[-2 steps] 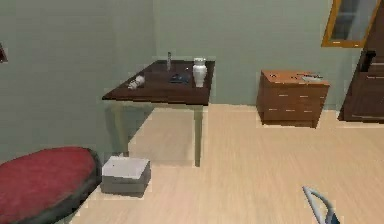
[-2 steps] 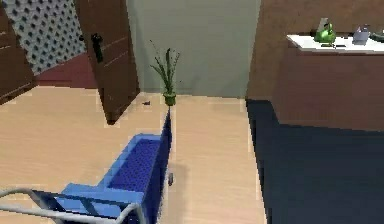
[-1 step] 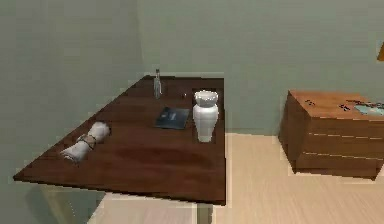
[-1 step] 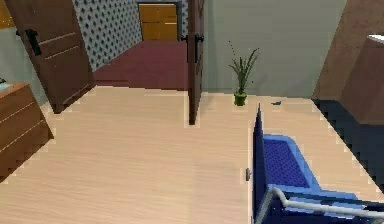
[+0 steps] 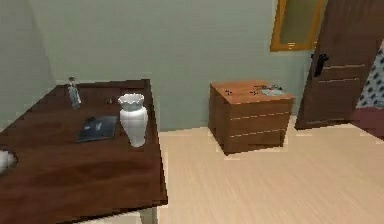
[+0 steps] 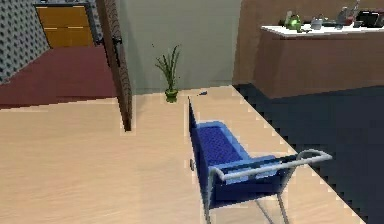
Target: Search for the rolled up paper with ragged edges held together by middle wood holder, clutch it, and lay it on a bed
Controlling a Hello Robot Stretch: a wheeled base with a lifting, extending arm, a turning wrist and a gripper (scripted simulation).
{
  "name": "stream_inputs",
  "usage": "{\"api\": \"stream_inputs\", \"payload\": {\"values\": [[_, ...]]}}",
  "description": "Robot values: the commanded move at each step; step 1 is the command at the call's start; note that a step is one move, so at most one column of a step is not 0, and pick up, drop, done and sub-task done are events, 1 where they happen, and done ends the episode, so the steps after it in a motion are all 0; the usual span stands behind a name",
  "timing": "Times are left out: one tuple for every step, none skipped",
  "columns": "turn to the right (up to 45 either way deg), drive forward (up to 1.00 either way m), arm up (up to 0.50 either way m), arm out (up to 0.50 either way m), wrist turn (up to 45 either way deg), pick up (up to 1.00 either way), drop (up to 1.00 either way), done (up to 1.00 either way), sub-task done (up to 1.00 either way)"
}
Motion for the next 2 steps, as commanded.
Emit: {"api": "stream_inputs", "payload": {"values": [[0.0,0.10,0.00,0.00,0.0,0.00,0.00,0.00,0.00],[-45.0,0.00,0.00,0.00,0.0,0.00,0.00,0.00,0.00]]}}
